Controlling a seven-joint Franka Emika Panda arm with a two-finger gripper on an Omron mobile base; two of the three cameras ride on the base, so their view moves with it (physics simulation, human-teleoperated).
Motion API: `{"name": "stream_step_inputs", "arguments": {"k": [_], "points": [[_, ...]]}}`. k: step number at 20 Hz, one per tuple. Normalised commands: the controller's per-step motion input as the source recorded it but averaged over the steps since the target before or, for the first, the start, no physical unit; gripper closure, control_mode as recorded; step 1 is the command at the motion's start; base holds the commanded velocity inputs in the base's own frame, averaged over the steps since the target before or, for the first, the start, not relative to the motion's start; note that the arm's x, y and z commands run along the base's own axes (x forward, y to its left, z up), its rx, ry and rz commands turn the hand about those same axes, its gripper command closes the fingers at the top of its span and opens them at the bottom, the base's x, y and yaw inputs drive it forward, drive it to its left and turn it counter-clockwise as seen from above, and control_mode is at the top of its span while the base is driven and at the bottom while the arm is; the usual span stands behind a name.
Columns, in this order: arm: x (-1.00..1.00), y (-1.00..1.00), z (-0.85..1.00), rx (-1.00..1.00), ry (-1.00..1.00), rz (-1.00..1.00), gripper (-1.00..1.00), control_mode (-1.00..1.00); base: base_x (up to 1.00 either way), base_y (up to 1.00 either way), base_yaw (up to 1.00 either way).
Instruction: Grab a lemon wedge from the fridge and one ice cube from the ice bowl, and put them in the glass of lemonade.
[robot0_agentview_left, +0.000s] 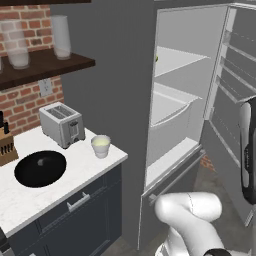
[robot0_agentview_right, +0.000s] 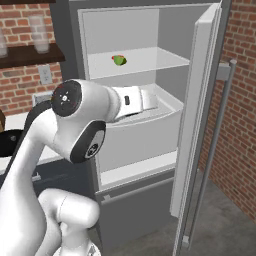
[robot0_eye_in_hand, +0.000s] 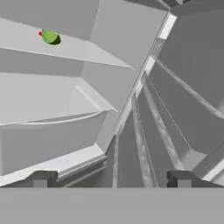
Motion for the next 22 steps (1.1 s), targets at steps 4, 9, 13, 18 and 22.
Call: {"name": "stream_step_inputs", "arguments": {"k": [4, 9, 13, 18, 22], "points": [[1.00, 0.59, -0.22, -0.37, 0.20, -0.35, -1.00, -1.00, 0.00, 0.00, 0.00], [1.00, 0.02, -0.26, -0.12, 0.13, -0.37, -1.00, -1.00, 0.00, 0.00, 0.00], [0.99, -0.03, -0.09, -0.12, 0.12, -0.40, -1.00, -1.00, 0.00, 0.00, 0.00], [0.57, -0.54, 0.00, -0.05, 0.25, -0.37, -1.00, -1.00, 0.00, 0.00, 0.00], [0.39, -0.87, 0.00, 0.00, 0.27, -0.32, -1.00, -1.00, 0.00, 0.00, 0.00]]}}
